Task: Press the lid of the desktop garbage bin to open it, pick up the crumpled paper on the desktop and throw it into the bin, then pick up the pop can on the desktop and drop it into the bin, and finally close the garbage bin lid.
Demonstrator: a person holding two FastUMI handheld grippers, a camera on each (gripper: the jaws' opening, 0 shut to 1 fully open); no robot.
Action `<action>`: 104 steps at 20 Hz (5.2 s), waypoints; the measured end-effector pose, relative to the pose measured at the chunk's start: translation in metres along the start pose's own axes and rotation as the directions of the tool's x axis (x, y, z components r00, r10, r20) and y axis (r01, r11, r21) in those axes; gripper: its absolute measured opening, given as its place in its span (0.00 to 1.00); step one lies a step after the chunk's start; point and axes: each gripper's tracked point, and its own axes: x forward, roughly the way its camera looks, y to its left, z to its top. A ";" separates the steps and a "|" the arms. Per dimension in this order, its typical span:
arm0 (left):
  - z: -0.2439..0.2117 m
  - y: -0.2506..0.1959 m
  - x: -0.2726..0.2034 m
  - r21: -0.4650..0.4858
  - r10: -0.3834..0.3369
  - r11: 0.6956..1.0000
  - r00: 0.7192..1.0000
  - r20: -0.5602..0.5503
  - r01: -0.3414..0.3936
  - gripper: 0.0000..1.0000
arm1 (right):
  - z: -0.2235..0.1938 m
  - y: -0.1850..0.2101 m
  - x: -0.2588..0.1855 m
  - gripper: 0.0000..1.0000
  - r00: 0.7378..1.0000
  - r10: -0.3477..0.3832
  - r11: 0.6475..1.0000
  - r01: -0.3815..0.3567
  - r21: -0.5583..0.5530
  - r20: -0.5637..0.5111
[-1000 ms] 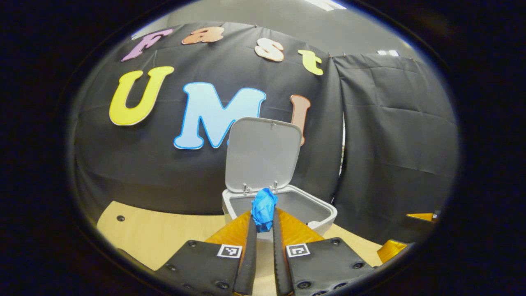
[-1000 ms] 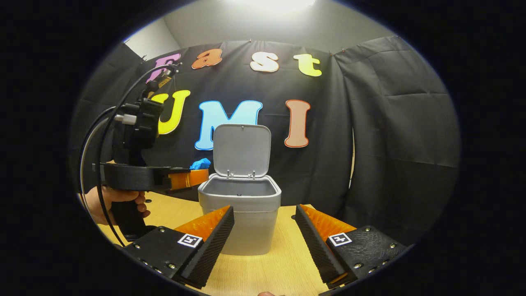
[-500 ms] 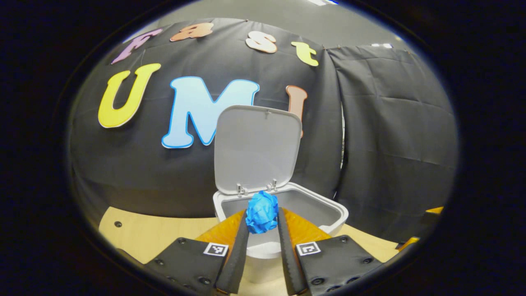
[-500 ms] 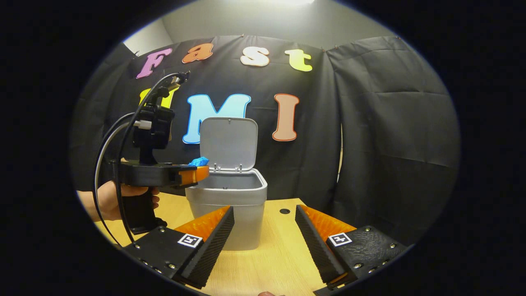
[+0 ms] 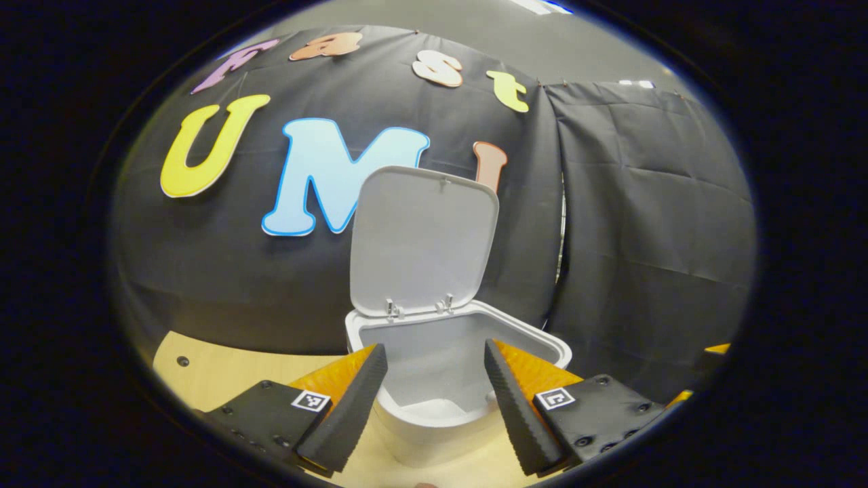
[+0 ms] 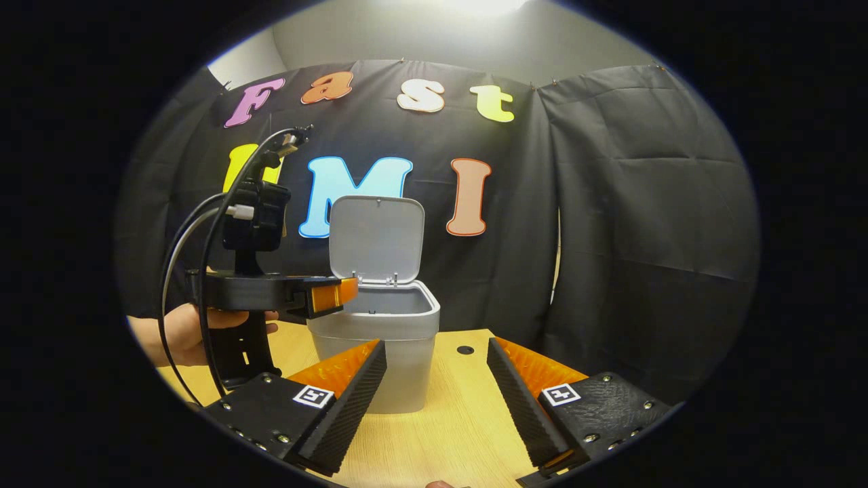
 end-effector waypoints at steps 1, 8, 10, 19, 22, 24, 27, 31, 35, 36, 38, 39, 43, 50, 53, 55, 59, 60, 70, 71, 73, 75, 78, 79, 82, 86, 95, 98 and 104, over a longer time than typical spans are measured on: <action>0.001 0.004 -0.007 0.006 0.010 1.000 1.000 0.008 -0.010 0.93 | 0.000 0.003 0.001 0.96 1.000 0.007 1.000 -0.007 0.001 0.001; 0.020 0.017 -0.047 0.009 0.056 0.998 0.996 0.067 -0.057 0.95 | 0.007 0.026 -0.002 0.96 0.995 0.093 0.996 -0.093 0.015 0.023; 0.025 0.022 -0.063 0.013 0.073 0.997 0.994 0.086 -0.075 0.95 | 0.004 0.031 -0.004 0.96 0.993 0.116 0.993 -0.116 0.013 0.020; 0.047 0.043 -0.145 0.022 0.183 0.982 0.967 0.174 -0.190 0.94 | -0.002 0.064 -0.018 0.96 0.969 0.248 0.968 -0.248 -0.030 0.006; 0.046 0.053 -0.173 0.024 0.223 0.973 0.957 0.185 -0.231 0.95 | -0.006 0.081 -0.022 0.96 0.953 0.303 0.953 -0.303 -0.023 -0.003; 0.044 0.060 -0.191 0.029 0.241 0.968 0.952 0.191 -0.251 0.94 | -0.008 0.092 -0.024 0.96 0.941 0.339 0.940 -0.340 -0.026 -0.010; 0.043 0.076 -0.214 0.031 0.287 0.954 0.939 0.190 -0.298 0.95 | -0.011 0.106 -0.027 0.96 0.923 0.385 0.922 -0.385 -0.036 -0.018; 0.047 0.085 -0.239 -0.010 0.298 0.953 0.927 0.229 -0.304 0.94 | -0.024 0.127 -0.030 0.96 0.892 0.449 0.893 -0.450 -0.003 -0.053; 0.040 0.100 -0.260 -0.001 0.334 0.940 0.916 0.224 -0.342 0.95 | -0.055 0.148 -0.034 0.96 0.858 0.493 0.870 -0.490 0.057 -0.146; 0.039 0.103 -0.267 0.001 0.340 0.937 0.913 0.226 -0.349 0.95 | -0.065 0.153 -0.037 0.96 0.847 0.503 0.864 -0.499 0.068 -0.171; 0.035 0.109 -0.280 0.000 0.356 0.931 0.906 0.229 -0.365 0.94 | -0.081 0.166 -0.042 0.96 0.822 0.525 0.850 -0.522 0.075 -0.220; 0.031 0.111 -0.285 -0.002 0.363 0.928 0.904 0.224 -0.372 0.94 | -0.088 0.172 -0.044 0.96 0.810 0.533 0.843 -0.533 0.071 -0.244; 0.015 0.119 -0.303 -0.017 0.376 0.924 0.900 0.220 -0.382 0.95 | -0.116 0.190 -0.050 0.96 0.756 0.565 0.812 -0.580 0.059 -0.331; 0.003 0.138 -0.314 -0.004 0.412 0.908 0.891 0.190 -0.419 0.95 | -0.168 0.204 -0.055 0.96 0.667 0.550 0.789 -0.613 0.049 -0.503; 0.003 0.136 -0.313 0.004 0.406 0.910 0.893 0.192 -0.414 0.94 | -0.188 0.207 -0.059 0.96 0.615 0.543 0.778 -0.625 0.068 -0.571; 0.000 0.136 -0.311 -0.007 0.404 0.912 0.895 0.188 -0.410 0.94 | -0.197 0.205 -0.061 0.96 0.596 0.530 0.780 -0.622 0.071 -0.604; -0.007 0.136 -0.307 -0.032 0.408 0.912 0.897 0.171 -0.409 0.95 | -0.211 0.201 -0.063 0.96 0.569 0.515 0.785 -0.613 0.087 -0.642; -0.007 0.138 -0.307 -0.034 0.411 0.911 0.896 0.170 -0.412 0.94 | -0.214 0.200 -0.064 0.96 0.564 0.511 0.785 -0.614 0.085 -0.649; -0.011 0.139 -0.308 -0.038 0.432 0.901 0.887 0.165 -0.432 0.95 | -0.219 0.199 -0.060 0.86 0.564 0.500 0.789 -0.610 0.077 -0.657; -0.011 0.139 -0.308 -0.040 0.432 0.901 0.887 0.163 -0.432 0.94 | -0.217 0.197 -0.059 0.85 0.564 0.502 0.789 -0.609 0.079 -0.656; -0.011 0.139 -0.308 -0.044 0.433 0.901 0.887 0.162 -0.431 0.95 | -0.209 0.196 -0.058 0.84 0.579 0.507 0.793 -0.604 0.081 -0.638; -0.012 0.139 -0.307 -0.045 0.435 0.900 0.886 0.161 -0.433 0.95 | -0.195 0.192 -0.054 0.82 0.606 0.513 0.799 -0.596 0.080 -0.608; -0.013 0.139 -0.308 -0.052 0.435 0.900 0.886 0.162 -0.433 0.95 | -0.171 0.185 -0.048 0.79 0.636 0.527 0.810 -0.576 0.107 -0.563; -0.013 0.139 -0.307 -0.055 0.436 0.899 0.885 0.161 -0.434 0.95 | -0.160 0.184 -0.046 0.82 0.646 0.534 0.813 -0.569 0.121 -0.546; -0.014 0.138 -0.306 -0.064 0.438 0.899 0.884 0.162 -0.434 0.95 | -0.120 0.174 -0.039 0.82 0.685 0.554 0.819 -0.550 0.162 -0.473; -0.017 0.136 -0.303 -0.077 0.437 0.900 0.885 0.161 -0.430 0.95 | -0.056 0.157 -0.023 0.81 0.755 0.566 0.824 -0.531 0.199 -0.331; -0.010 0.129 -0.291 -0.050 0.423 0.906 0.890 0.171 -0.421 0.95 | 0.034 0.138 0.014 0.81 0.839 0.536 0.835 -0.511 0.206 -0.089; -0.009 0.127 -0.288 -0.041 0.419 0.907 0.891 0.175 -0.419 0.95 | 0.058 0.137 0.023 0.81 0.852 0.523 0.837 -0.512 0.192 -0.011; -0.009 0.129 -0.285 -0.044 0.422 0.906 0.890 0.174 -0.421 0.95 | 0.096 0.122 0.063 0.81 0.901 0.420 0.895 -0.431 0.118 0.109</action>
